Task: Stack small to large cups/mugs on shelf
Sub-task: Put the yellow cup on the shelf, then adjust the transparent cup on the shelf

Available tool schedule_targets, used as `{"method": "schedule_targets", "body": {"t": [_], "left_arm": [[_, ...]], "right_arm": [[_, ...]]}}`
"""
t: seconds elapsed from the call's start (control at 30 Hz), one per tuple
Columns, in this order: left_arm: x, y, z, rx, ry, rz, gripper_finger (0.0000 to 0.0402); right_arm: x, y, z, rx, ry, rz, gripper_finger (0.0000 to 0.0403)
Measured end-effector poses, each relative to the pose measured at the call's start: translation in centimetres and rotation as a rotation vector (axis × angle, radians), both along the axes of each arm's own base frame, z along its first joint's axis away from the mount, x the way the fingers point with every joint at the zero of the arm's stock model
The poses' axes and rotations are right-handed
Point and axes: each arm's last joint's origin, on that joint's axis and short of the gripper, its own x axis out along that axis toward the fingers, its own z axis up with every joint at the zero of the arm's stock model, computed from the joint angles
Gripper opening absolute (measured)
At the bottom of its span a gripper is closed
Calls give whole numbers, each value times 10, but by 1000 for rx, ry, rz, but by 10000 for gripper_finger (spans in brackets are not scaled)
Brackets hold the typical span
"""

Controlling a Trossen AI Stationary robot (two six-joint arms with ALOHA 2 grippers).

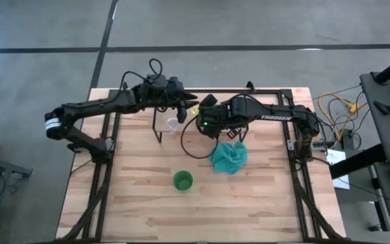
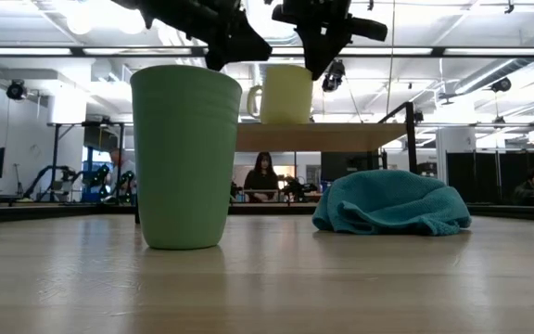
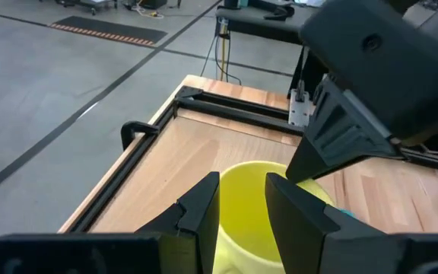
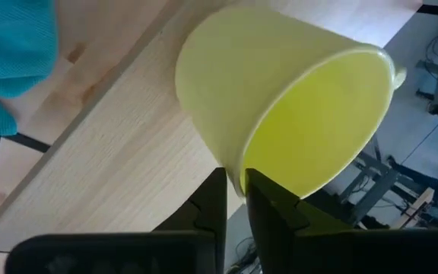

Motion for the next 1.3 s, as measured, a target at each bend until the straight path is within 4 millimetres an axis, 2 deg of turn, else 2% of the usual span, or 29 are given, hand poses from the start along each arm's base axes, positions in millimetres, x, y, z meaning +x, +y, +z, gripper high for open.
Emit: {"method": "schedule_targets", "body": {"t": [0.57,0.9,1.0,1.17,1.3], "left_arm": [[-1,2,2,5,-5,4,94],[-4,11,0,1,5,37,94],[-5,12,-1,-2,13,44,94],[-6,12,-5,-20,53,44,94],[-8,11,-3,-20,51,44,94]], "right_arm": [[3,0,14,-11,-101,-30,44],[3,15,32,39,-241,-116,44],[3,22,34,105,-293,-162,43],[3,35,36,343,-352,-240,43],[3,40,38,391,-386,-296,43]]}}
